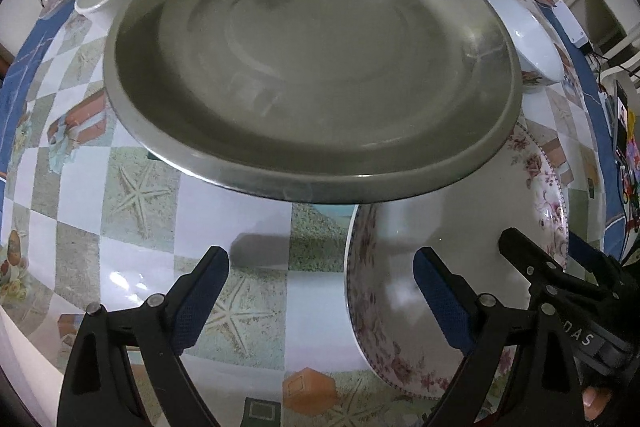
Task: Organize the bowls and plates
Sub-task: 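Move both tools to the rim of the pink-floral white plate, then close both tools on the floral plate rim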
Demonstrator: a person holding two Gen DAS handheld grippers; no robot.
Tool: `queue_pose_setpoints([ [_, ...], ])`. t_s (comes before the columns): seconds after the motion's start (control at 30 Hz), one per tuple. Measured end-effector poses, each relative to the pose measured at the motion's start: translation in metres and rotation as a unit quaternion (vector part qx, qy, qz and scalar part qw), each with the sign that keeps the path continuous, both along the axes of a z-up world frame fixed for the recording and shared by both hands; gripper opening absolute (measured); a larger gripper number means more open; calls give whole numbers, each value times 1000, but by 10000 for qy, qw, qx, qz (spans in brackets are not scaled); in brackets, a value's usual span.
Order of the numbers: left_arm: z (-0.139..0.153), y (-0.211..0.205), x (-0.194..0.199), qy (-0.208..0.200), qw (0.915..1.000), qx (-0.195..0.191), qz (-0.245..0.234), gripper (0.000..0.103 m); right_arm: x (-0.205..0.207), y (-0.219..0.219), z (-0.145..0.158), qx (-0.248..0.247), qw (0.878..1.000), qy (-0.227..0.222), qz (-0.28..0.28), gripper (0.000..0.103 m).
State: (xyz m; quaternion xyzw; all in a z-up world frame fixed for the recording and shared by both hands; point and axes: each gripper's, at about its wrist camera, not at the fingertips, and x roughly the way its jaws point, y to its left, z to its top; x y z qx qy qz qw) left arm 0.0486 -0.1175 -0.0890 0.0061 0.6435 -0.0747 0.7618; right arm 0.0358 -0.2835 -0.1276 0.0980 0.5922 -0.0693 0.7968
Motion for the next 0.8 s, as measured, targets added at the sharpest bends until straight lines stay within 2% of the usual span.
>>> queue_pose_setpoints([
  [0.27,-19,4,14,30,10000,56,50,94,5,-6,2,79,9999,-68,-119,102],
  [0.37,-19,6,16,11,9999,1,101,94,6,-12,5,283,9992,-226,-190,97],
  [0.43,-18,8,19,-26,9999,-66,142,87,6,-15,8,419,9983,-312,-243,92],
  [0.67,-15,18,21,-118,9995,-156,237,67,7,-26,11,606,9967,-414,-361,82],
  [0.8,-11,20,22,-121,9995,-231,157,60,5,-34,13,835,9944,-506,-406,66],
])
